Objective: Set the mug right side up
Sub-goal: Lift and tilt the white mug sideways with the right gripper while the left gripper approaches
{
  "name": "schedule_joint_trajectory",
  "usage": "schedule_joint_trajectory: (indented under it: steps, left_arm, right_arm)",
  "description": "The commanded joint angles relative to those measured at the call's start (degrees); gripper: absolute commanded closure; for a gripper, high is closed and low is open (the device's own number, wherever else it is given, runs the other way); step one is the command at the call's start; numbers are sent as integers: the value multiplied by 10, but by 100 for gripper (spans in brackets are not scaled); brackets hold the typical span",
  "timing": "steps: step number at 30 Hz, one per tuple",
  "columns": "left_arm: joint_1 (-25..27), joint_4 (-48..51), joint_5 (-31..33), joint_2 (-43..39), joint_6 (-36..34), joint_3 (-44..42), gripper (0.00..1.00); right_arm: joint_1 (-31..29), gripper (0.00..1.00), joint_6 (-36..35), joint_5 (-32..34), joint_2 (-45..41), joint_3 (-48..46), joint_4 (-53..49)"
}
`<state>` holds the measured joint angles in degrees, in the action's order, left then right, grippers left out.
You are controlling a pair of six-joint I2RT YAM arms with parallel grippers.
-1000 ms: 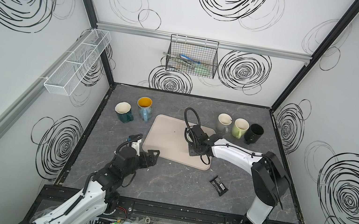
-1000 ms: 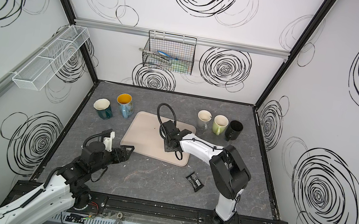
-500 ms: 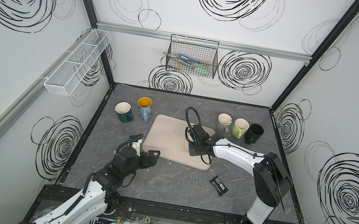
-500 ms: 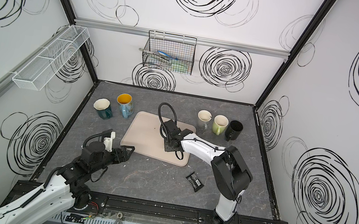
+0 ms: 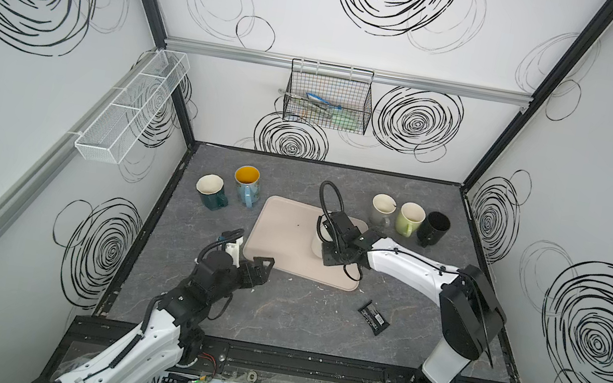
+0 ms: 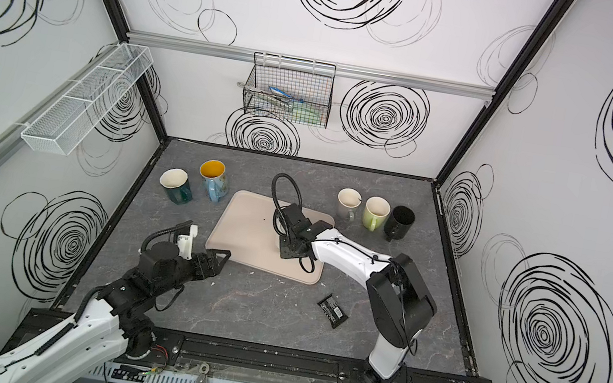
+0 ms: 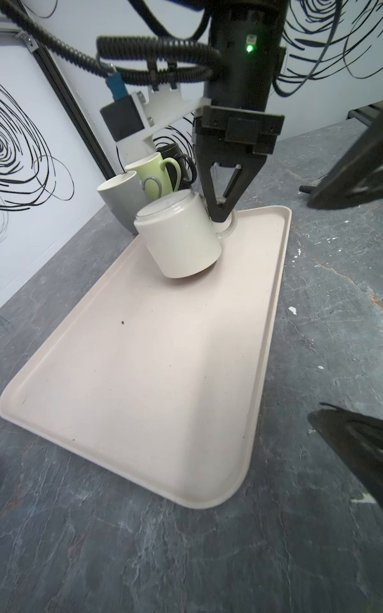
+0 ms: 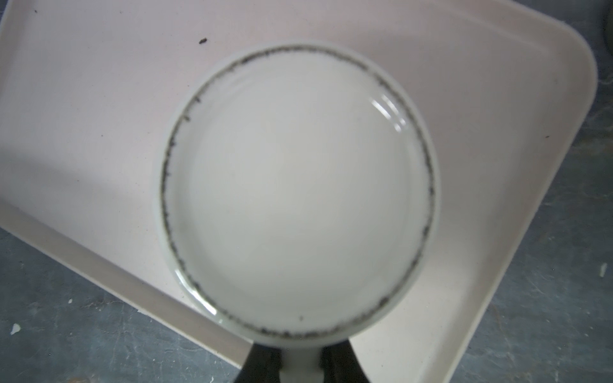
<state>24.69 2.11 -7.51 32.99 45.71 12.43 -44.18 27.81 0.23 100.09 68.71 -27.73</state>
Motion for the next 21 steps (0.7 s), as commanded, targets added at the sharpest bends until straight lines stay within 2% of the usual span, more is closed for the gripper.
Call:
schedule_joint_trajectory:
  steps: [1, 13, 21]
  left_arm:
    - [-4, -35, -16, -17, 7, 0, 4]
    - [-3, -59, -31, -21, 23, -5, 4]
    - [4, -92, -42, -17, 37, -4, 4]
  right_arm:
    - [1, 94, -9, -7, -38, 4, 41]
    - [3, 95, -5, -46, -78, -7, 81]
    - [13, 98, 19, -94, -143, -68, 167]
